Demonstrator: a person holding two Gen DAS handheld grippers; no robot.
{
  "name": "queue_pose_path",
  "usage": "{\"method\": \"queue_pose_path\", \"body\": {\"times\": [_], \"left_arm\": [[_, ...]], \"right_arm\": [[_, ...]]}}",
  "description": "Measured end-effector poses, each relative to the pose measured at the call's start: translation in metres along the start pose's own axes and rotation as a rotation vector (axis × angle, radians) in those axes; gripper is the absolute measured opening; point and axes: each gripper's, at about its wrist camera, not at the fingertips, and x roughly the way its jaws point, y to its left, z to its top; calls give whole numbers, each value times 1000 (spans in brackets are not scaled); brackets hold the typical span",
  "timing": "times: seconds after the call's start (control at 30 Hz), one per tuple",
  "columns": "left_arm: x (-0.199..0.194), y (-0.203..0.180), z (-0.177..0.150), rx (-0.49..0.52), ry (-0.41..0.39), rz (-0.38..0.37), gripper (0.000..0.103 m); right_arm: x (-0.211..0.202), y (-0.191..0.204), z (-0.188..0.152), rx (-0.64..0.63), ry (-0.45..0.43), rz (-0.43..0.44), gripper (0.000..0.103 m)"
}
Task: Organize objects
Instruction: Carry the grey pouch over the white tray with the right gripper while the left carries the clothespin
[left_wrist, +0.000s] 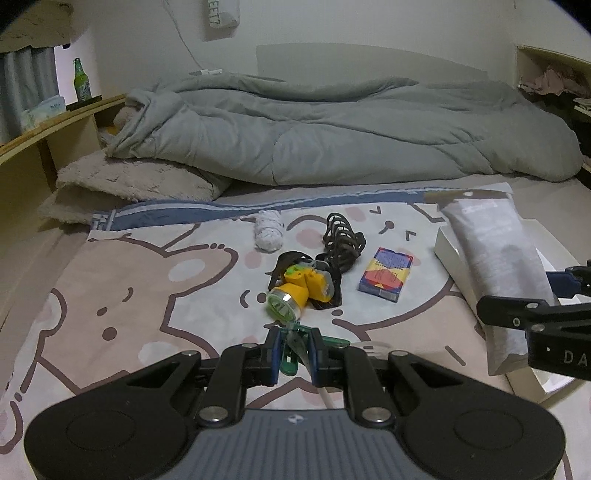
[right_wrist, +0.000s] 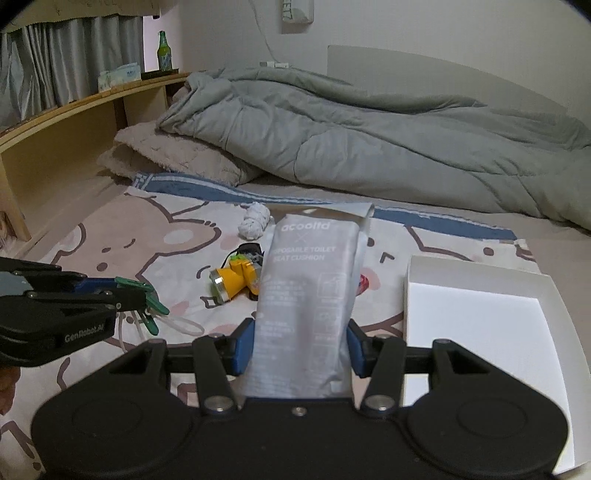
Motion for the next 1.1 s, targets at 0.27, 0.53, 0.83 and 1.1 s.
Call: {"method": "queue_pose_path", "body": {"times": [0.27, 0.53, 0.83, 1.1], "left_arm": [[-7, -12, 4, 3, -27, -5, 16], [-8, -41, 12, 32, -59, -39, 17], [-8, -71, 20, 46, -78, -84, 17], [-11, -94, 27, 45, -101, -141, 17]], "right_arm": [[-13, -13, -1, -4, -30, -30, 52], [-25, -43, -5, 40, -47, -83, 52], [-37, -85, -10, 86, -58, -160, 53], [-52, -120, -16, 130, -75, -236, 53]]}}
